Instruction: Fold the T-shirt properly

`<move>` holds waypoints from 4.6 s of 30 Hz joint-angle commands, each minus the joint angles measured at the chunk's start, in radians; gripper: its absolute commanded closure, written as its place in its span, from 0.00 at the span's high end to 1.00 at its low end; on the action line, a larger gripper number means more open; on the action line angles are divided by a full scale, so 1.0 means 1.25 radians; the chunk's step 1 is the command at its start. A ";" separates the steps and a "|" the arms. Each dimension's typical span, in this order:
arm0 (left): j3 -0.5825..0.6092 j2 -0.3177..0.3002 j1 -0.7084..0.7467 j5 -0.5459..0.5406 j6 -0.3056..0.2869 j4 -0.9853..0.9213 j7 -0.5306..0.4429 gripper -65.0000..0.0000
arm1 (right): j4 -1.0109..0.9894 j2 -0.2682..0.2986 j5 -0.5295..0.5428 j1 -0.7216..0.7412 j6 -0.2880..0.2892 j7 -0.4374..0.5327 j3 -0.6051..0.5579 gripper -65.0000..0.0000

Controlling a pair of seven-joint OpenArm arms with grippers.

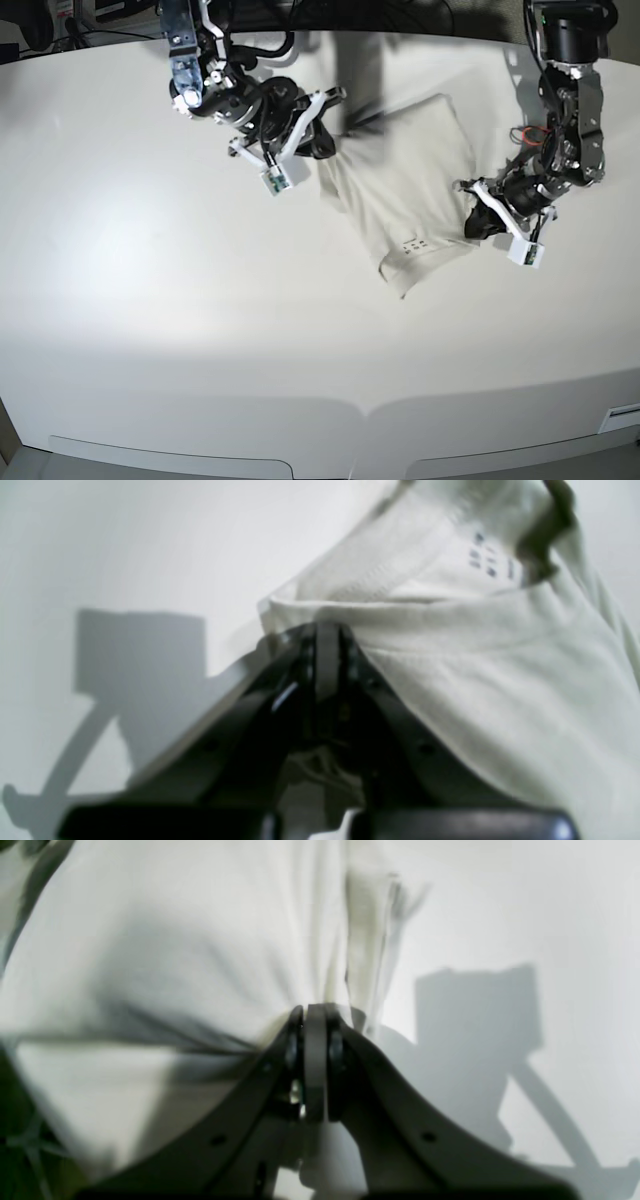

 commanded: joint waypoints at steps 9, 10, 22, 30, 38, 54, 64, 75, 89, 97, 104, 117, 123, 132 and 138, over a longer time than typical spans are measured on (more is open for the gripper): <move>-0.004 -0.035 -0.084 -0.029 0.019 0.031 0.047 0.00 | 0.014 -0.048 -0.004 0.003 0.007 0.033 -0.096 0.00; -0.004 -0.044 -0.087 -0.051 0.019 0.047 0.055 0.00 | 0.015 -0.048 -0.004 0.003 0.007 0.033 -0.095 0.00; -0.004 -0.190 -0.026 -0.305 0.046 0.208 0.241 0.00 | 0.027 -0.048 -0.004 0.005 0.007 0.033 -0.094 0.00; -0.004 -0.195 0.123 -0.318 0.044 0.209 0.099 0.00 | 0.091 -0.049 -0.004 0.005 0.007 0.031 -0.094 0.00; -0.003 -0.147 0.138 -0.245 0.044 0.209 0.006 0.00 | 0.087 -0.049 -0.004 0.002 0.007 0.010 -0.094 0.00; -0.004 -0.079 -0.039 0.206 0.165 -0.054 -0.127 0.00 | 0.078 -0.048 -0.004 0.000 0.007 -0.025 -0.094 0.00; -0.004 -0.201 -0.107 -0.111 0.110 -0.077 -0.034 0.00 | 0.078 -0.048 -0.004 0.000 0.007 -0.024 -0.094 0.00; -0.004 -0.303 -0.092 -0.427 0.042 -0.075 0.123 0.00 | 0.131 -0.048 0.001 -0.001 0.007 -0.048 -0.094 0.00; -0.056 -0.377 0.166 -0.396 0.136 0.207 0.132 0.00 | 0.355 0.006 0.080 -0.084 -0.029 -0.215 -0.071 0.00; -0.186 -0.377 0.383 -0.408 0.143 0.310 0.154 0.00 | 0.472 0.020 0.158 -0.214 -0.028 -0.280 0.070 0.00; -0.295 -0.298 0.557 -0.410 0.141 0.321 0.153 0.00 | 0.549 0.020 0.171 -0.341 -0.028 -0.312 0.147 0.00; -0.350 -0.127 0.768 -0.258 0.036 0.320 0.067 0.00 | 0.548 0.020 0.042 -0.549 -0.028 -0.329 0.148 0.00; -0.349 -0.117 0.808 -0.240 -0.033 0.312 0.040 0.00 | 0.478 0.020 -0.040 -0.625 -0.056 -0.185 0.229 0.00; -0.292 -0.117 0.770 -0.119 -0.092 0.103 -0.110 0.00 | 0.081 0.033 -0.064 -0.583 -0.055 -0.031 0.304 0.00; -0.197 -0.117 0.642 -0.043 -0.090 -0.150 -0.174 0.00 | -0.203 0.103 -0.064 -0.452 -0.056 0.027 0.303 0.00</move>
